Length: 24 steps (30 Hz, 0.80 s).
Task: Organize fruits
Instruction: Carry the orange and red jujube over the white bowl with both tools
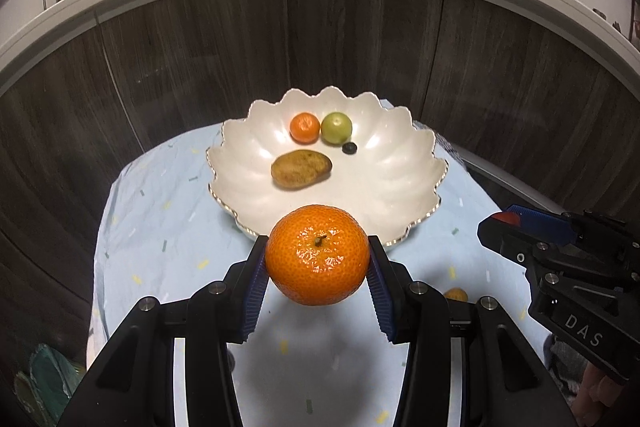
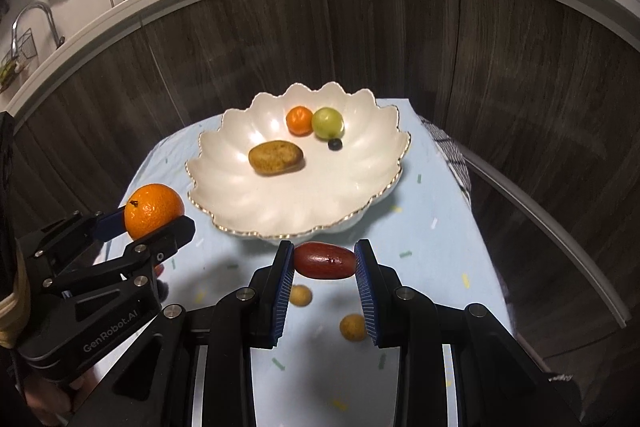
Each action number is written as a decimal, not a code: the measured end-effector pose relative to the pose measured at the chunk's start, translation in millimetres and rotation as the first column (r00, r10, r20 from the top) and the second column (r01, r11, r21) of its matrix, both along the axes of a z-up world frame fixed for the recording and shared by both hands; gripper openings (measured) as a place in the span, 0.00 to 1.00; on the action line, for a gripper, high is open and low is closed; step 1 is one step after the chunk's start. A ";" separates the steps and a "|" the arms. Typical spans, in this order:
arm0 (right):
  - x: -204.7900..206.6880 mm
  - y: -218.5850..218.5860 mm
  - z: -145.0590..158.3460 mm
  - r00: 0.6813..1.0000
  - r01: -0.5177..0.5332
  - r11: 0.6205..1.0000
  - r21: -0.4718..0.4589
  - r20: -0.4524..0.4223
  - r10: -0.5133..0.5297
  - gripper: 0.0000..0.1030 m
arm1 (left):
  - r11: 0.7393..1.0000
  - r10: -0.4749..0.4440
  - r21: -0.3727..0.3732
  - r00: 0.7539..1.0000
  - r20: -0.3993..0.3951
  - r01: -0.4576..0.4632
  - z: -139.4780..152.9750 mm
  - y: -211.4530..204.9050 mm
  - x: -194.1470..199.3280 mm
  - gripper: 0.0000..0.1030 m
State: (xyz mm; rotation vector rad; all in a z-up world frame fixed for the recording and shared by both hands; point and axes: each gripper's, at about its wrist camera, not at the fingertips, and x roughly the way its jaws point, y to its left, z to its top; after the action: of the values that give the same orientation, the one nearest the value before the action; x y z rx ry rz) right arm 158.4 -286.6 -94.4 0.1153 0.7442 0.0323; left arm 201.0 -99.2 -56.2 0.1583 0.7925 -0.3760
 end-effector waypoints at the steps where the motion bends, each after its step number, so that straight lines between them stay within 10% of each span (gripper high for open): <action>1: 1.8 -1.1 1.5 1.000 0.001 1.000 0.000 0.004 -0.001 0.31 | 1.000 0.001 0.001 1.000 0.003 -0.001 1.1 -0.3 2.3 0.45; 24: 57.3 -20.2 19.6 0.998 0.018 1.000 -0.008 0.061 -0.017 0.31 | 1.000 0.016 0.004 1.000 0.023 -0.016 8.4 -8.0 52.5 0.45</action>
State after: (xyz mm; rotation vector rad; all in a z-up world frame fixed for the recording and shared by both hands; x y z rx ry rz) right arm 215.6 -306.8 -74.8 0.1121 0.6821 0.0157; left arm 253.5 -107.2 -47.8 0.1598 0.7720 -0.3571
